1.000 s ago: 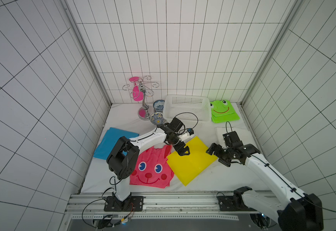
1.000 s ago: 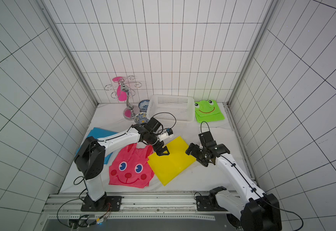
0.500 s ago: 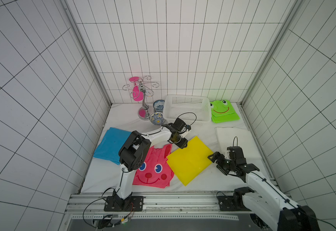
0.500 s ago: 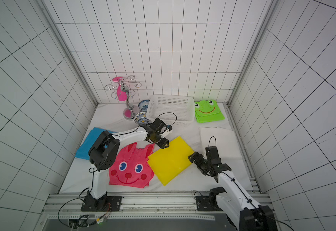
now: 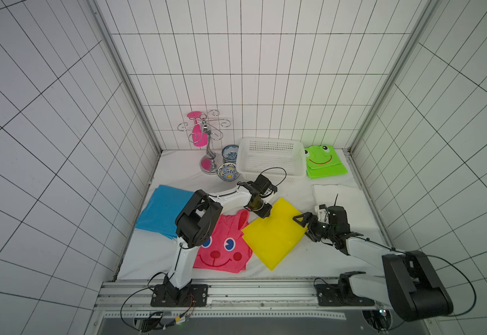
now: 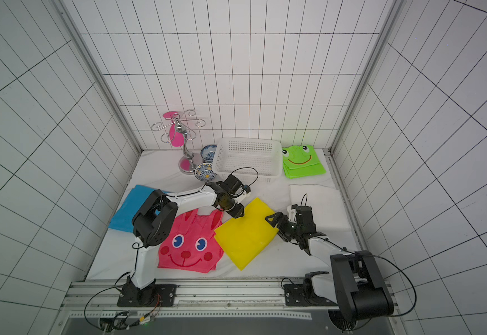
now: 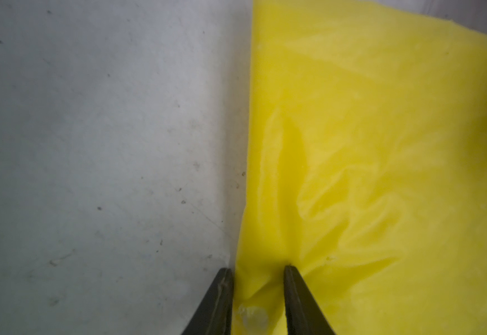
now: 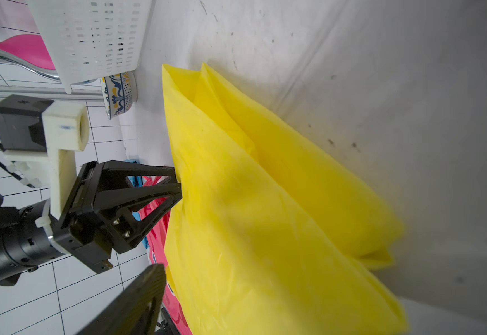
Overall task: Put the folded raincoat in the basket
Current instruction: Pick up the raincoat from the center of the board.
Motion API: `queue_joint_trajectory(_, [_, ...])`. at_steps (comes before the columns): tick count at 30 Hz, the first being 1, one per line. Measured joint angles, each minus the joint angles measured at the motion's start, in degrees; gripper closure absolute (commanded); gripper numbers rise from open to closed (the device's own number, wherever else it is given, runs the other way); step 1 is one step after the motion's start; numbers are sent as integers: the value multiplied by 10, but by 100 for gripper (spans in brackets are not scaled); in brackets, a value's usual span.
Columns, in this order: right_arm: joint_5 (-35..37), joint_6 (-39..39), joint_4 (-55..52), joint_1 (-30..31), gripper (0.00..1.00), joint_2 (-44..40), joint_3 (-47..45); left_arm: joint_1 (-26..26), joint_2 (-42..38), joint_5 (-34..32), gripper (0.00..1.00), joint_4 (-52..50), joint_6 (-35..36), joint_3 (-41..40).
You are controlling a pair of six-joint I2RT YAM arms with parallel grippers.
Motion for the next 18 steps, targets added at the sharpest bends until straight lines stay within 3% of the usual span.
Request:
queue_joint_trajectory(6, [-16,8,43,0,26,32,0,18,-2,9,97,11,-20,-13])
queue_joint_trajectory(9, [-8,20,14,0,26,16,0,37,-13,16,100,23,-34,-31])
queue_joint_trajectory(13, [26,29,-103,0,20,-64,1,56,-26,17,100,38,-49,-54])
queue_joint_trajectory(18, [55,33,-165,0,21,-109,1,58,-27,21,100,43,-56,-59])
